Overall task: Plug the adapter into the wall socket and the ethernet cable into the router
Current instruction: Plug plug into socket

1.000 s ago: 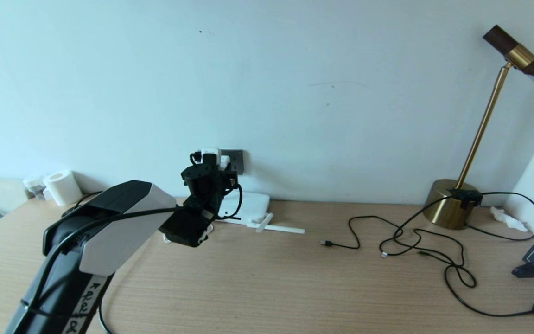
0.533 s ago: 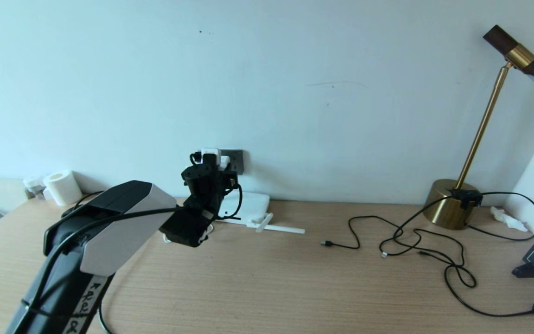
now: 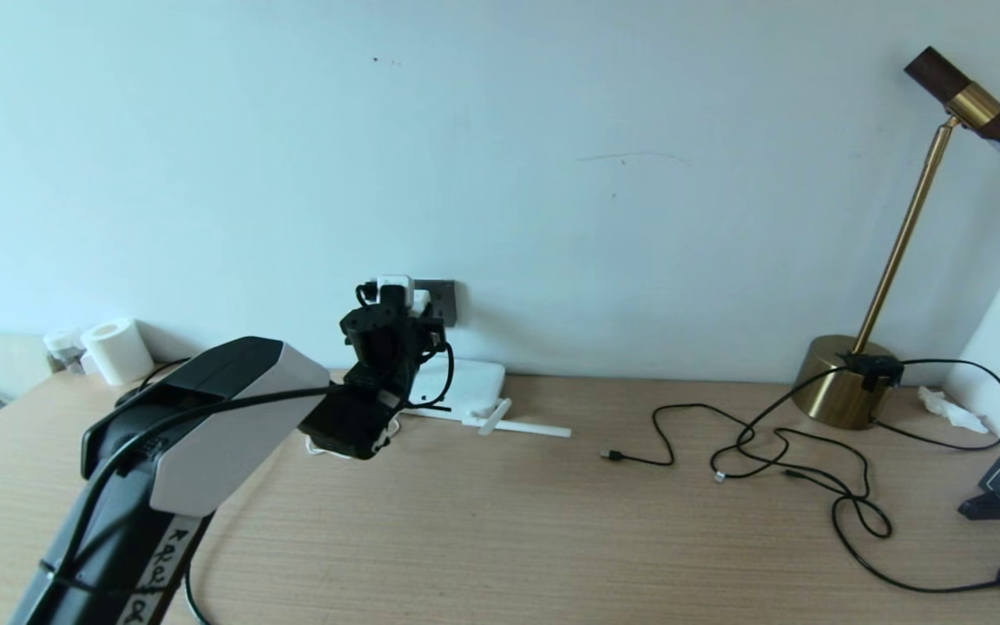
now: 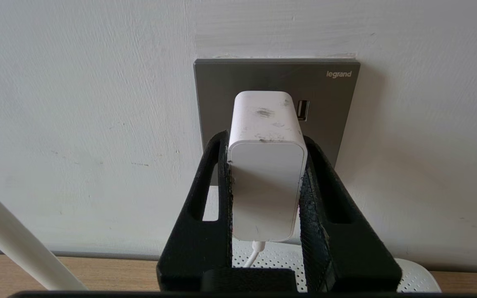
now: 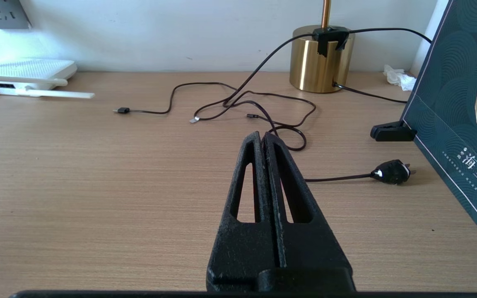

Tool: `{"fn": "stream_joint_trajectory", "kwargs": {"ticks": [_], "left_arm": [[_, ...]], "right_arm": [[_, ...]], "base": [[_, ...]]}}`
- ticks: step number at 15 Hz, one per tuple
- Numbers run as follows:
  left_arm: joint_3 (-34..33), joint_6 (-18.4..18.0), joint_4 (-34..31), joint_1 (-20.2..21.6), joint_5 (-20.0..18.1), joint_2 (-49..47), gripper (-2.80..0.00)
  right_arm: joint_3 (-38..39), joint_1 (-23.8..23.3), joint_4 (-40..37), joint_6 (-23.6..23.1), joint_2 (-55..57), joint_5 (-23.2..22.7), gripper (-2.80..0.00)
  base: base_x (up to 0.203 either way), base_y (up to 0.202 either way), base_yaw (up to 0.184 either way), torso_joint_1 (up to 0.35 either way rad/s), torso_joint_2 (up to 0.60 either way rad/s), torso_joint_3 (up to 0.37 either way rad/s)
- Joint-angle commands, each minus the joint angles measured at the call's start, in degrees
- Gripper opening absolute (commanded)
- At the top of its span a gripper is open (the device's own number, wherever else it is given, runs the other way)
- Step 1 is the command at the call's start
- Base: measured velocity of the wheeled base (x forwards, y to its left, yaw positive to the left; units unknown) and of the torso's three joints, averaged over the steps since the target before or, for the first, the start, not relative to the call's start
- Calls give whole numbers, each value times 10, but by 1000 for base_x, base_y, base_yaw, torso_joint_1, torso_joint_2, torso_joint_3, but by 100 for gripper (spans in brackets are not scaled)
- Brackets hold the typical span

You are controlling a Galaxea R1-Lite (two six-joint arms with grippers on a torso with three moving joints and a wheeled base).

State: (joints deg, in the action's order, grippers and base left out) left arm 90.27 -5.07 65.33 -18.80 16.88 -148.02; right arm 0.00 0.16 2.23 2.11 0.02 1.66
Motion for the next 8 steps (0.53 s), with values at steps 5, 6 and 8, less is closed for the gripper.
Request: {"fn": "stream_joint_trajectory", "kwargs": {"ticks": [5,6,8], "left_arm": [[6,0,0,1,4,-1,-280],[7,0,-2,1,4,-1,-280],[10,0,-6,1,4,-3,-280]], "right_arm": [[6,0,0,0,0,0,-280],[6,0,1,0,0,0,-280],[6,0,1,0,1,0,-280]], "base": [[0,0,0,0,0,0],[0,0,0,0,0,0],[0,0,0,0,0,0]]}}
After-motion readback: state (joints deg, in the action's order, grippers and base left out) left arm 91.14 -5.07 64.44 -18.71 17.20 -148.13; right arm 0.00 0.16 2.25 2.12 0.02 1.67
